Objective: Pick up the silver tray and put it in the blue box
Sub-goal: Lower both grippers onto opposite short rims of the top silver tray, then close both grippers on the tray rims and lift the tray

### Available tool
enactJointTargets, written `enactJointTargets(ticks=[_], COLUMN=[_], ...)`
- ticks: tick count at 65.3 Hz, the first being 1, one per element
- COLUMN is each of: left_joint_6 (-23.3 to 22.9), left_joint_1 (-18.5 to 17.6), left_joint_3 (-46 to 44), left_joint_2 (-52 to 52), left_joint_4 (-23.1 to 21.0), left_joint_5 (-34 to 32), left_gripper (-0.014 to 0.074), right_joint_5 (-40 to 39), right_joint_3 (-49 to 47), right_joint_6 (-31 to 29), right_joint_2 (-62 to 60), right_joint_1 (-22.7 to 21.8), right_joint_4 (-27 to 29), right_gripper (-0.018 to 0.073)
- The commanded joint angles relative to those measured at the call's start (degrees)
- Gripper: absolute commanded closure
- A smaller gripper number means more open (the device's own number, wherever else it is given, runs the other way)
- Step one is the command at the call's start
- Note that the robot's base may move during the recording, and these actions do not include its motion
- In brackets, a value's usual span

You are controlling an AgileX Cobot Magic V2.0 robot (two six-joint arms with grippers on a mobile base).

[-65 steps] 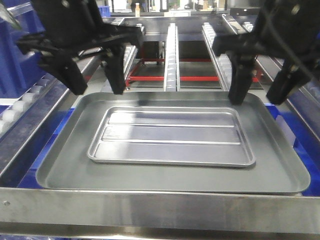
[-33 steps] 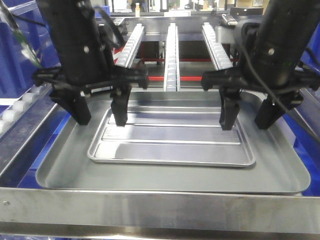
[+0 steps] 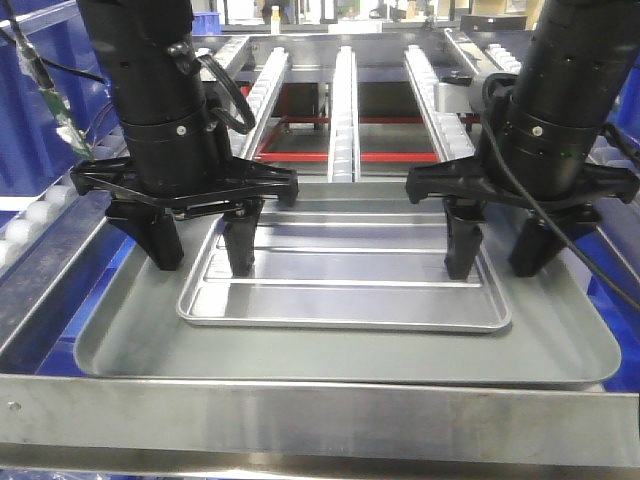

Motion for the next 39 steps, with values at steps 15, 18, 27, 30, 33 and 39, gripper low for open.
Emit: enactJointTargets(ticks=[15,18,27,30,33,39], left_joint_6=[-0.7,-0.7,-2.1,-2.3,-2.6,-2.6], left_joint_1=[0.2,0.2,0.3,0.4,0.4,0.4], left_joint_3=[-1.3,-1.3,-1.3,-1.4,-1.7,-2.5], left_joint_2=[-2.2,-2.2,-2.2,-2.4,-2.9,-4.5], left_joint_4=[0.6,0.6,0.6,0.5,0.5,0.6], left_joint_5=[-1.6,-1.6,-1.5,-1.0,-0.3,1.8], left_gripper=[0.0542,0.0636,0.0693,0.0697,0.0697,0.0697], right_joint_5=[-1.7,-1.6,-0.5,0.9,2.8,6.8], right_joint_3=[-1.5,-1.5,-1.8,-2.2,-2.8,-4.7], right_joint_6=[-0.2,-0.2,-0.2,-0.2,-0.2,-0.2], right_joint_2=[-2.1,-2.1,-2.3,-2.6,-3.2,-5.3], right_joint_1=[-0.4,-0.4,-0.4,-0.4,-0.4,-0.4], right_joint_4=[-0.6,-0.6,-0.6,-0.6,-0.6,-1.4], right_gripper=[0.0507,0.0503,0.0503,0.0503,0.0503,0.0503])
